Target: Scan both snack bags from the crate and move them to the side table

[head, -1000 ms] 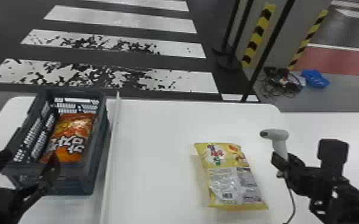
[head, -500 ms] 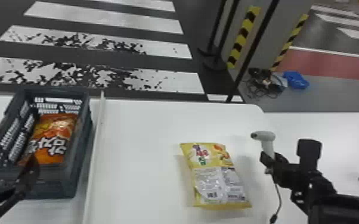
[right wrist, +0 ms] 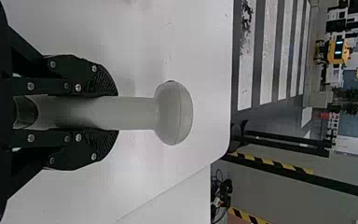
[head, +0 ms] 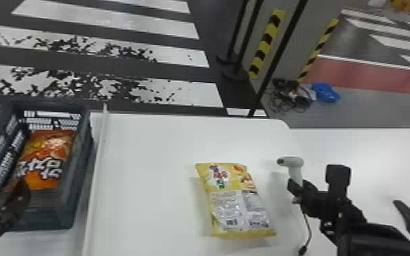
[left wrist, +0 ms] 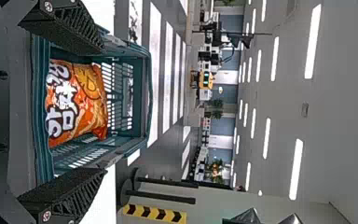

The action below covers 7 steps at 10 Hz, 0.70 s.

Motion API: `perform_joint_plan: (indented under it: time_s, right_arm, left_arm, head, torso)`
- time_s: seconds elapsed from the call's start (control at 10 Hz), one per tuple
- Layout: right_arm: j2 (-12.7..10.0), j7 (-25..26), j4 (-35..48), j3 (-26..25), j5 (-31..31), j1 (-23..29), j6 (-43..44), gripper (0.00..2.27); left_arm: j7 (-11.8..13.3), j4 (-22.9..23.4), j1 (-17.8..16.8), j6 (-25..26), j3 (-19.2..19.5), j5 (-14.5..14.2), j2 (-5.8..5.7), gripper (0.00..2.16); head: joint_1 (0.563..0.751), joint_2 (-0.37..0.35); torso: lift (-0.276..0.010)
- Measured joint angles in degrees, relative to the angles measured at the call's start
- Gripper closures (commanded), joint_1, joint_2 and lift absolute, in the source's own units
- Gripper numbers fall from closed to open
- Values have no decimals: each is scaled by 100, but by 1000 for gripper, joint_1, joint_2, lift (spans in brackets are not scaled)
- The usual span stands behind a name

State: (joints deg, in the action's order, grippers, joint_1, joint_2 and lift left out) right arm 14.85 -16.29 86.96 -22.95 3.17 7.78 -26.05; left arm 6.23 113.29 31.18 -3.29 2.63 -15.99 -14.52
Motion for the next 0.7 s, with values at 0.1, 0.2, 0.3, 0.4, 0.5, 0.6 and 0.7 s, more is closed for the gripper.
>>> perform_joint_plan:
  time_s: [0.1,0.2,0.3,0.4,0.5,0.6,0.7]
  right_arm:
    - [0,-1,-57,6,0,-3,33,2219]
    - [0,-25,-119,19,-2,-4,68,2219]
    - [1,-48,-184,30,-2,-10,95,2219]
    - [3,-54,-239,39,-3,-20,127,2219]
    - [7,-65,-284,43,-7,-23,157,2219]
    - [9,-73,-320,45,-9,-23,176,2199]
    - [10,-89,-340,47,-9,-23,179,2051]
  left_arm:
    - [0,2,-4,0,-4,0,-5,100]
    - [-6,4,-11,0,-7,0,-10,100]
    - [-8,3,-19,-2,-9,-1,-14,100]
    - [-8,1,-23,0,-9,-7,-15,100]
    - [-8,0,-24,3,-9,-9,-18,100]
    - [-8,2,-24,4,-9,-13,-23,100]
    - [-8,6,-24,3,-9,-17,-28,100]
  head:
    - [695,-295]
    - [695,-295]
    - [695,-293]
    - [695,-292]
    - [695,-292]
    - [695,-292]
    - [695,-292]
  torso:
    - [-99]
    - [-99]
    - [-99]
    - [-99]
    - [-99]
    - [-99]
    - [-99]
